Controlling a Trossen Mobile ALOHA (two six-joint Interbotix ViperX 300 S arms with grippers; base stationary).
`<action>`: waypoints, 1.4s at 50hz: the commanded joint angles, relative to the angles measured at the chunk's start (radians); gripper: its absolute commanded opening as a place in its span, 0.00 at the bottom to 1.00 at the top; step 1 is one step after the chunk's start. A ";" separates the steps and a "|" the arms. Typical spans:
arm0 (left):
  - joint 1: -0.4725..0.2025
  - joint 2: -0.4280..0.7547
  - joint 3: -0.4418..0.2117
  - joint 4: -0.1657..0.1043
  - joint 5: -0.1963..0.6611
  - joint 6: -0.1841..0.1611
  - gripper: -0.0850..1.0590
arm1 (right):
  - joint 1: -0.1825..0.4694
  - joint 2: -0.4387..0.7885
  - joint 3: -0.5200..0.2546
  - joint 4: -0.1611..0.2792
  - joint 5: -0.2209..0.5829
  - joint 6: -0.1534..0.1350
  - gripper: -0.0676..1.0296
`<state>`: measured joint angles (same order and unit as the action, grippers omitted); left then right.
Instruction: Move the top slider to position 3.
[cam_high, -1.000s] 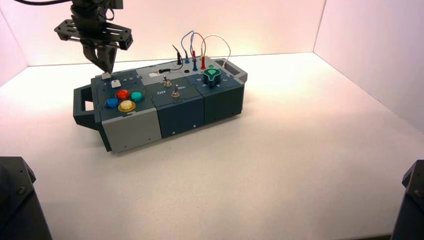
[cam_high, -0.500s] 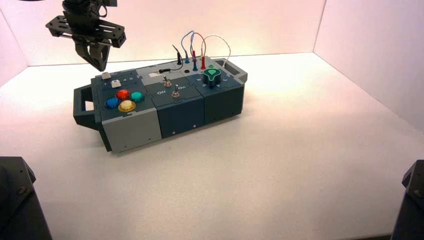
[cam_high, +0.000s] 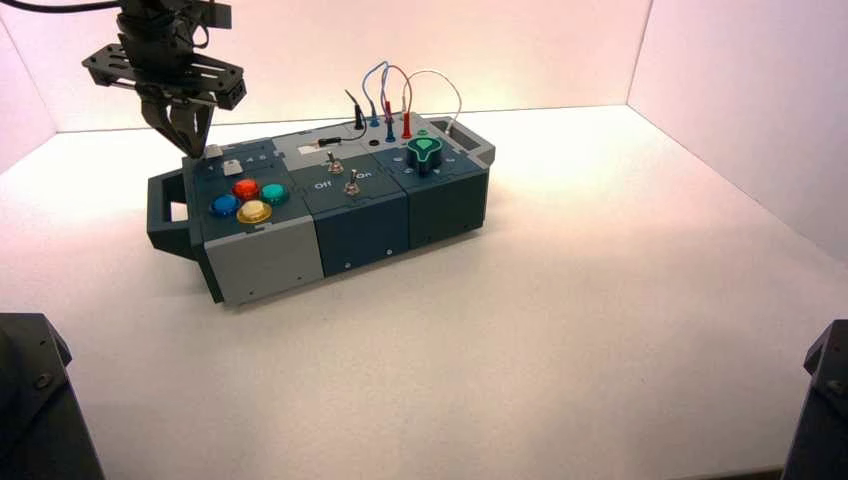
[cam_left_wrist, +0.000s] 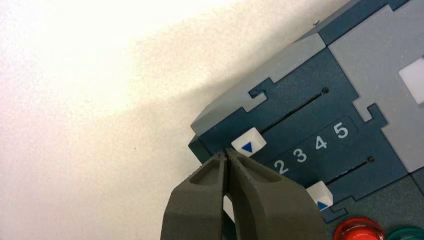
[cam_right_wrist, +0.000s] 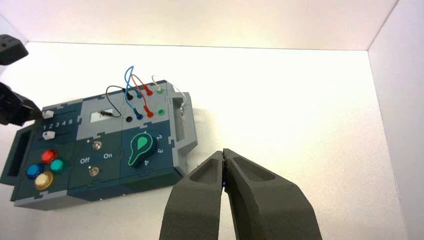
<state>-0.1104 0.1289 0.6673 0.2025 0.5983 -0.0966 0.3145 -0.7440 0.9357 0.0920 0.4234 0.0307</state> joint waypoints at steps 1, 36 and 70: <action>-0.003 -0.034 -0.017 0.003 -0.006 0.005 0.05 | 0.002 -0.006 -0.026 0.000 -0.008 -0.003 0.04; -0.037 -0.015 -0.040 0.000 -0.006 0.006 0.05 | 0.002 -0.009 -0.026 0.000 -0.008 -0.002 0.04; -0.057 0.014 -0.063 -0.002 -0.003 0.006 0.05 | 0.002 -0.009 -0.026 0.000 -0.009 -0.003 0.04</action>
<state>-0.1534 0.1549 0.6243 0.2025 0.5967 -0.0936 0.3160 -0.7501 0.9342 0.0920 0.4234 0.0307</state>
